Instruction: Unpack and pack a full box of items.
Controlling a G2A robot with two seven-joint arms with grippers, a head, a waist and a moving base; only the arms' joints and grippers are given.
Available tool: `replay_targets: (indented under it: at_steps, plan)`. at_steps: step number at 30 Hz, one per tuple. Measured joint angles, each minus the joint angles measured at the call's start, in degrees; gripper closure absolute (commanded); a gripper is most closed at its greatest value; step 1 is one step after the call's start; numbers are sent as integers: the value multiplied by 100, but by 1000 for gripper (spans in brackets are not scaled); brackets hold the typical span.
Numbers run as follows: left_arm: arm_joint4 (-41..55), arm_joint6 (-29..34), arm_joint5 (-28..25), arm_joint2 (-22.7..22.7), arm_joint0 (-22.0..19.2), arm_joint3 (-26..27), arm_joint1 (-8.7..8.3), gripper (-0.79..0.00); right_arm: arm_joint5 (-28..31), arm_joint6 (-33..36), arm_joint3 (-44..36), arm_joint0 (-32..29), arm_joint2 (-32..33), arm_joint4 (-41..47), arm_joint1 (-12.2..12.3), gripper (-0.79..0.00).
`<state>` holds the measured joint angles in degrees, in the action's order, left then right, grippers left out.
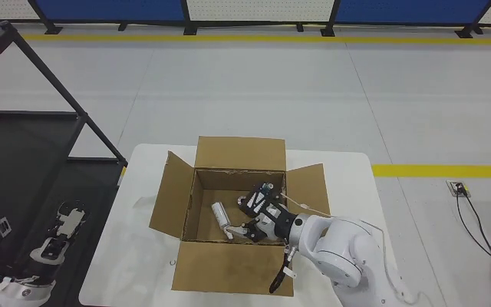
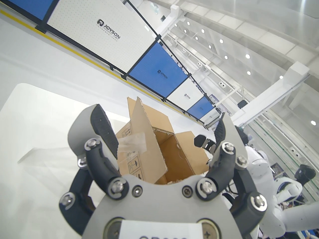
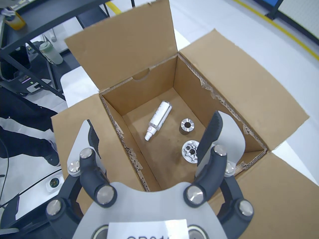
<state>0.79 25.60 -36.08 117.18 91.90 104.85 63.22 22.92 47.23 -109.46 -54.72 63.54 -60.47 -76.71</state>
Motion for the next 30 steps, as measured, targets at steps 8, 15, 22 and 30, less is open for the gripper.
replay_targets:
  at_steps: [8,15,22,30]
  plan:
    - [-144,254,-240,92,63,-47,-26,-785,-3,-108,-78,-85,51,-129,19,-785]
    - [-239,610,33,-126,-102,56,-67,-785,-269,-399,27,-169,236,81,27,-785]
    - [-969,1551,118,-760,-480,368,-161,-785,-639,-865,-126,-441,1075,1075,85,-785]
    - [-1204,1951,133,-1196,-656,456,-223,-785,-1036,-903,-210,-1055,2143,1925,195,-785]
